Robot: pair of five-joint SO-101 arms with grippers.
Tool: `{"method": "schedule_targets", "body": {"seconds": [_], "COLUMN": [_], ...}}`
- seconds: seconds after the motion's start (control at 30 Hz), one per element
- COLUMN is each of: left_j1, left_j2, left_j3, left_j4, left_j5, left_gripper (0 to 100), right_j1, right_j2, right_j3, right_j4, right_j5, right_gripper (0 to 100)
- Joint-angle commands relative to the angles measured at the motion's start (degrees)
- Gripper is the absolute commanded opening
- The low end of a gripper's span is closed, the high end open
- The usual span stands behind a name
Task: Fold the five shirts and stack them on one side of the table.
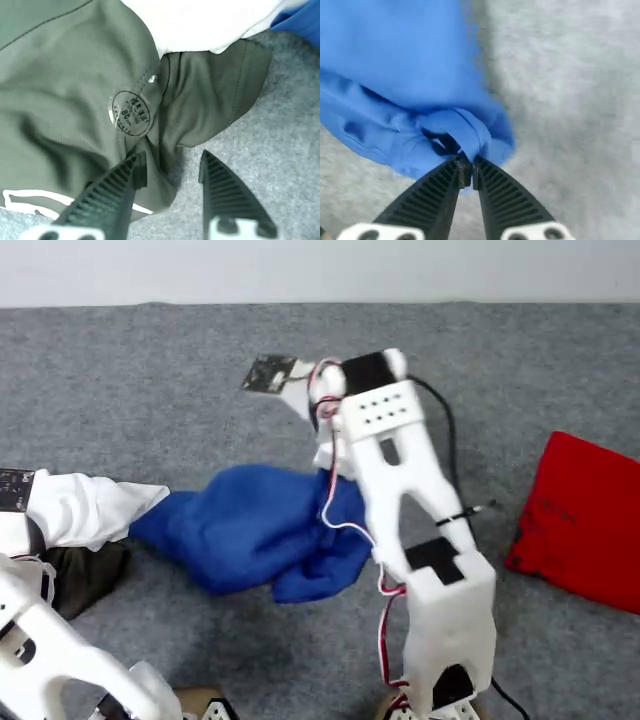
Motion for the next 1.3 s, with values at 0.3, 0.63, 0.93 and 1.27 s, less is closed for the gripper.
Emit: {"method": "schedule_targets", "body": {"seconds": [0.3,0.63,0.93,1.27], "left_j1": [0.2,0.3,0.4,0.4], "left_j2": [-0.4,-0.1,-0.1,-0.2], "left_j3": [-1.5,-1.5,-1.5,0.1], "left_j4": [-0.7,-1.1,-1.1,-4.6], "left_j5": [-0.4,-0.4,-0.4,-0.4], "left_gripper": [18,18,18,18], "right_j1": [-1.1,-4.4,-5.1,-8.7], "right_j2": [-0.1,-6.3,-11.5,-11.4], "right_j3": [-3.1,-2.0,9.2,12.0], "right_j4": [2.3,2.4,2.4,2.3], "right_j5": [-15.1,-31.6,-43.5,-53.0], "right_gripper": [18.1,16.5,25.3,26.2]}}
